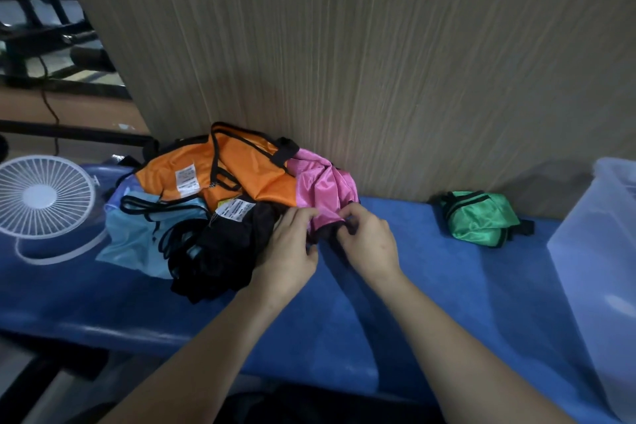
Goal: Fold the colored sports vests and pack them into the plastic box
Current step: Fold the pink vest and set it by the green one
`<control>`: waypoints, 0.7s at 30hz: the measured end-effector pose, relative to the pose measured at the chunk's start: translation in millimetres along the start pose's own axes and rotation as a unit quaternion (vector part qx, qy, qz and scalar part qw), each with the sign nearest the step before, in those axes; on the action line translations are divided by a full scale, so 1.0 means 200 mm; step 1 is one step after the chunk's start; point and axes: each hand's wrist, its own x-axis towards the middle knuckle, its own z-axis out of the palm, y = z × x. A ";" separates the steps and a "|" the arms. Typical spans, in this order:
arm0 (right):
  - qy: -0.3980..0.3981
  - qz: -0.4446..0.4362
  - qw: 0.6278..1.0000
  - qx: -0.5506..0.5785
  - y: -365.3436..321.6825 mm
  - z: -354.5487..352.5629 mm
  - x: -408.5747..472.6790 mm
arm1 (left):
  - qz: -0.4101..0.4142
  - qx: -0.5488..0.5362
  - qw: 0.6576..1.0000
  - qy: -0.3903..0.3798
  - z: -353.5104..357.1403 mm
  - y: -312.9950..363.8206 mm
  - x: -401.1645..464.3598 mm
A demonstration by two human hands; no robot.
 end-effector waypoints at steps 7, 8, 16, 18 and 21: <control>-0.007 -0.064 0.994 0.093 -0.07 -0.13 -0.16 | 0.007 0.025 0.999 -0.020 -0.02 0.05 -0.03; -0.018 -0.078 0.990 0.112 -0.07 -0.16 -0.19 | 0.022 0.033 0.999 -0.017 -0.02 0.06 -0.03; -0.075 -0.133 0.969 0.194 0.14 -0.45 -0.30 | 0.135 -0.007 0.989 -0.063 0.04 0.24 -0.07; -0.100 -0.127 0.963 0.216 0.19 -0.52 -0.31 | 0.127 -0.020 0.990 -0.063 0.05 0.28 -0.10; -0.091 -0.121 0.980 0.126 0.30 -0.59 -0.31 | 0.059 -0.101 0.987 -0.110 0.05 0.28 -0.11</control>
